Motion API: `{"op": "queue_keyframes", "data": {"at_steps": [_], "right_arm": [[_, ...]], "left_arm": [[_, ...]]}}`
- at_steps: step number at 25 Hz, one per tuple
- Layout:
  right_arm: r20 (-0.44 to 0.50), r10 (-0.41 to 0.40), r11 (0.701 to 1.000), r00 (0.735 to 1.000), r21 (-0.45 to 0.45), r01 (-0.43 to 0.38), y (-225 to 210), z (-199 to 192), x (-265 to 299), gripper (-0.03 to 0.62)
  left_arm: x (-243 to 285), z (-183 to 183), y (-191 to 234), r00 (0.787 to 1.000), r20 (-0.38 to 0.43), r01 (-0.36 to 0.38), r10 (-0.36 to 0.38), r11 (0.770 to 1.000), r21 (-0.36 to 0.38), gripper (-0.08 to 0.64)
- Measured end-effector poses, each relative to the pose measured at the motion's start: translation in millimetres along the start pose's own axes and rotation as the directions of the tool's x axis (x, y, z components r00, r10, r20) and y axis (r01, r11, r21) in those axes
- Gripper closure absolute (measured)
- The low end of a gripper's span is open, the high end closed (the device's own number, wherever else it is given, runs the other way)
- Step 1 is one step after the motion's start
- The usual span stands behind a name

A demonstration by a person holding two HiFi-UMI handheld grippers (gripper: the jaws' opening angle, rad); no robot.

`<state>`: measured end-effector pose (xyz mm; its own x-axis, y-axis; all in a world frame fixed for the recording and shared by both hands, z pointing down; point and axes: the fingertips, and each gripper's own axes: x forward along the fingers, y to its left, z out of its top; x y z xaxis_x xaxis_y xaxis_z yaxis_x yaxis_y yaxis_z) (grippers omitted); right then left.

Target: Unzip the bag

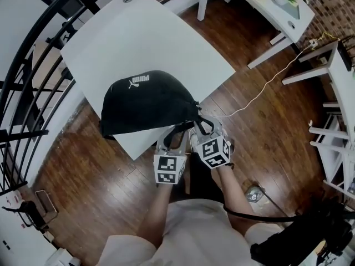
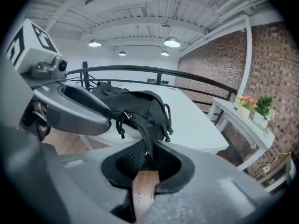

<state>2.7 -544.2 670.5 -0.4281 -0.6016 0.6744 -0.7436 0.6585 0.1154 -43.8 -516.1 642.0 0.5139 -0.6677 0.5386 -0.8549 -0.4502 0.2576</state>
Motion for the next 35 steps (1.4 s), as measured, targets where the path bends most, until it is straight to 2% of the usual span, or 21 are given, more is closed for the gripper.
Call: {"op": "queue_keyframes", "data": {"at_steps": [8,11,13,18,23,27,29,31,33,35], "right_arm": [[-0.012,-0.020,1.000,1.000,0.018,0.021,6,24,-26,0.551],[-0.015,-0.027,0.999,1.000,0.033,0.028,8,28,-29,0.552],[-0.017,-0.032,0.999,0.999,0.040,0.032,8,29,-31,0.552],[-0.019,-0.049,0.997,0.999,0.065,0.050,4,29,-30,0.554],[-0.032,-0.061,0.993,0.998,0.101,0.064,-2,27,-26,0.554],[-0.046,-0.068,0.990,0.997,0.122,0.073,-3,21,-22,0.554],[-0.057,-0.079,0.986,0.995,0.143,0.086,-6,17,-20,0.555],[-0.065,-0.088,0.982,0.994,0.161,0.098,-12,16,-18,0.557],[-0.063,-0.088,0.981,0.994,0.167,0.098,-16,17,-17,0.557],[-0.060,-0.086,0.982,0.995,0.163,0.094,-16,18,-19,0.557]], "left_arm": [[-7,19,2,0.998,0.047,-0.031,0.032,0.999,-0.028,0.422],[-12,21,12,0.994,0.058,-0.092,0.093,0.995,-0.026,0.468],[-14,23,16,0.991,0.066,-0.119,0.120,0.993,-0.022,0.523],[-17,24,19,0.991,0.077,-0.108,0.109,0.994,-0.021,0.543],[-26,17,37,0.990,0.063,-0.122,0.123,0.992,-0.017,0.545],[-33,9,46,0.992,0.054,-0.120,0.118,0.992,0.033,0.546],[-38,2,58,0.988,0.040,-0.154,0.152,0.987,0.047,0.546],[-48,-8,78,0.982,0.020,-0.187,0.186,0.982,0.017,0.546],[-54,-17,88,0.987,-0.006,-0.159,0.159,0.987,-0.038,0.546],[-51,-24,73,0.998,-0.038,-0.061,0.059,0.996,-0.069,0.545]]}}
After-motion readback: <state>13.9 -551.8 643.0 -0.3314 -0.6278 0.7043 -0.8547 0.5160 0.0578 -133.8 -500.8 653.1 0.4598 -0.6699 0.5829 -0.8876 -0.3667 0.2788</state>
